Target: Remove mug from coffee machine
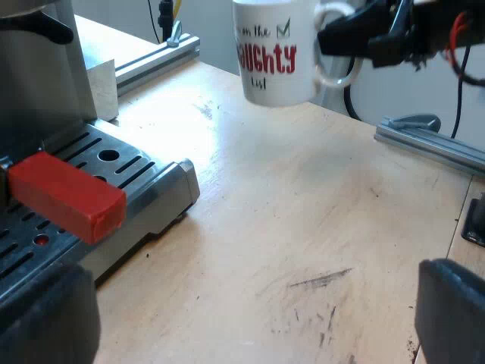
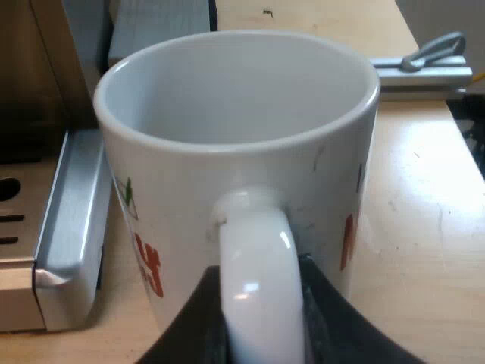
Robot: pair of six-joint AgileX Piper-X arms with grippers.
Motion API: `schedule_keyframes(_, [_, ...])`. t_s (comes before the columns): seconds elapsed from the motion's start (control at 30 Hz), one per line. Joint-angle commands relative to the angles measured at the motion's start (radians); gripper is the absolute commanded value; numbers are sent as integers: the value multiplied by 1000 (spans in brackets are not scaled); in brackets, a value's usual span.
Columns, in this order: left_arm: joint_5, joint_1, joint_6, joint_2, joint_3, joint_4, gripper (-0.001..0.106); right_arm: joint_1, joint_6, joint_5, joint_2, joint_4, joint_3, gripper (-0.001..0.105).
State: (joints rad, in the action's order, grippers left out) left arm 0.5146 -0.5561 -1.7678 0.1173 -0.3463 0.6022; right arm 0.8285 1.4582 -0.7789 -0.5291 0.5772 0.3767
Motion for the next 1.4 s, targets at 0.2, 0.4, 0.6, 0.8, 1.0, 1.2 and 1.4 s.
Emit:
schedule_keyframes(0.2, [12,-4,-7,1,-8,-1,86,-69,124,57,12,-352,-136,0])
schedule_keyframes(0.4, [12,-4,-7,1,-8,7,86,-130,161,66,6,-483,-218,0])
schedule_keyframes(0.6, [12,-4,-7,1,-8,7,86,-235,217,215,-1,-641,-306,0])
schedule_keyframes(0.8, [12,-4,-7,1,-8,7,86,-349,222,348,-71,-779,-363,0])
schedule_keyframes(1.0, [12,-4,-7,1,-8,7,86,-431,327,495,-243,-987,-363,0])
schedule_keyframes(1.2, [12,-4,-7,1,8,5,86,-445,331,492,-407,-1136,-363,0])
schedule_keyframes(1.4, [12,-4,-7,1,12,-2,86,-445,386,492,-596,-1327,-363,0])
